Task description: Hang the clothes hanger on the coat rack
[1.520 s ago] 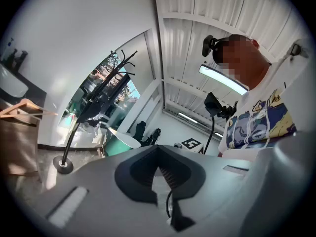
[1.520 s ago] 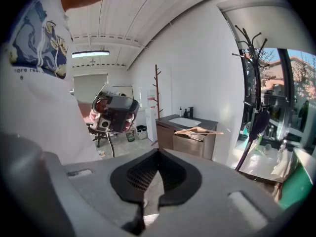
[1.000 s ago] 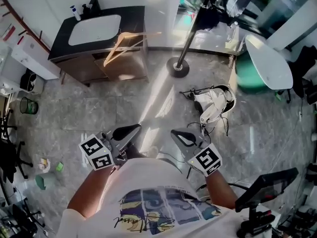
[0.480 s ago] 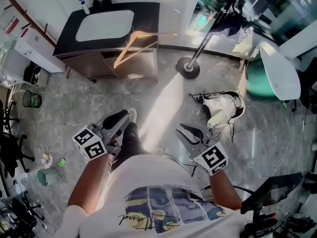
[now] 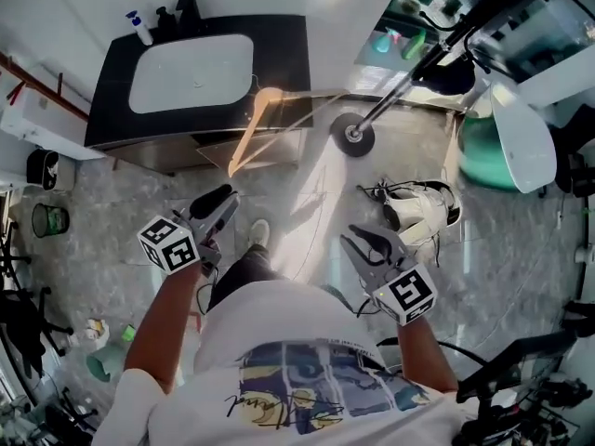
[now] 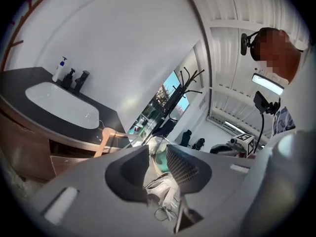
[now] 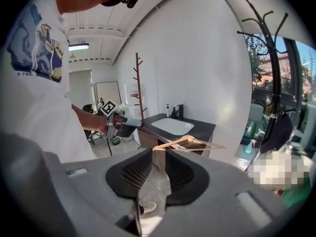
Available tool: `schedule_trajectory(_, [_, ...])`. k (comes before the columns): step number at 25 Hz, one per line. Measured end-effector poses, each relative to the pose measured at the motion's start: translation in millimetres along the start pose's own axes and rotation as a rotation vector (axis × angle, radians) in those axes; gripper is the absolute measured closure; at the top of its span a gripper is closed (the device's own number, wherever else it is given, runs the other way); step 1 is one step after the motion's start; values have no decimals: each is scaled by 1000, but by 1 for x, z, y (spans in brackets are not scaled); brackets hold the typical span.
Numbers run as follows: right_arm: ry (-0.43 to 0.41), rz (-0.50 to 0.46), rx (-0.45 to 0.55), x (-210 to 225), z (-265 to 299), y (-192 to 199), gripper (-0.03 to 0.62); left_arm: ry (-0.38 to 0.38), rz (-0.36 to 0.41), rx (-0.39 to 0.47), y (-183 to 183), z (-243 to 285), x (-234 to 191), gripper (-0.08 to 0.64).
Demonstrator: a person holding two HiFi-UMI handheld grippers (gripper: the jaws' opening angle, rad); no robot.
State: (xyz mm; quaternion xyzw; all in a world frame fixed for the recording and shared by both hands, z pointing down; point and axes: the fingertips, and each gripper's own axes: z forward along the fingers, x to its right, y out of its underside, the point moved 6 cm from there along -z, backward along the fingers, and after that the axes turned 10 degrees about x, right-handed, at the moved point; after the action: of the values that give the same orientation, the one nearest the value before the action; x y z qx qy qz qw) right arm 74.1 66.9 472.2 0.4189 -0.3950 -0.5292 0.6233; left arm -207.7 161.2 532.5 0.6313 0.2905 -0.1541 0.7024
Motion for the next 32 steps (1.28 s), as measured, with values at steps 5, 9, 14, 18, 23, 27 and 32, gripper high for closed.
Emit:
schedule_trajectory(5, [39, -5, -12, 4, 59, -23, 511, 30, -77, -75, -6, 24, -68, 425])
schedule_trajectory(9, [61, 20, -35, 8, 77, -31, 511, 5, -132, -121, 9, 42, -119, 396])
schedule_trajectory(14, [102, 18, -91, 27, 80, -29, 511, -39, -226, -173, 41, 64, -174, 369])
schedule_trajectory(18, [123, -3, -120, 39, 80, -37, 511, -44, -391, -179, 72, 81, -204, 330])
schedule_trajectory(23, [157, 11, -145, 50, 76, -37, 512, -1, -649, -127, 98, 100, -212, 313])
schedule_trajectory(27, [172, 29, -180, 50, 74, -34, 512, 65, -833, -61, 110, 112, -209, 296])
schedule_trajectory(32, [171, 33, -211, 49, 75, -31, 512, 180, -994, -8, 110, 128, -196, 333])
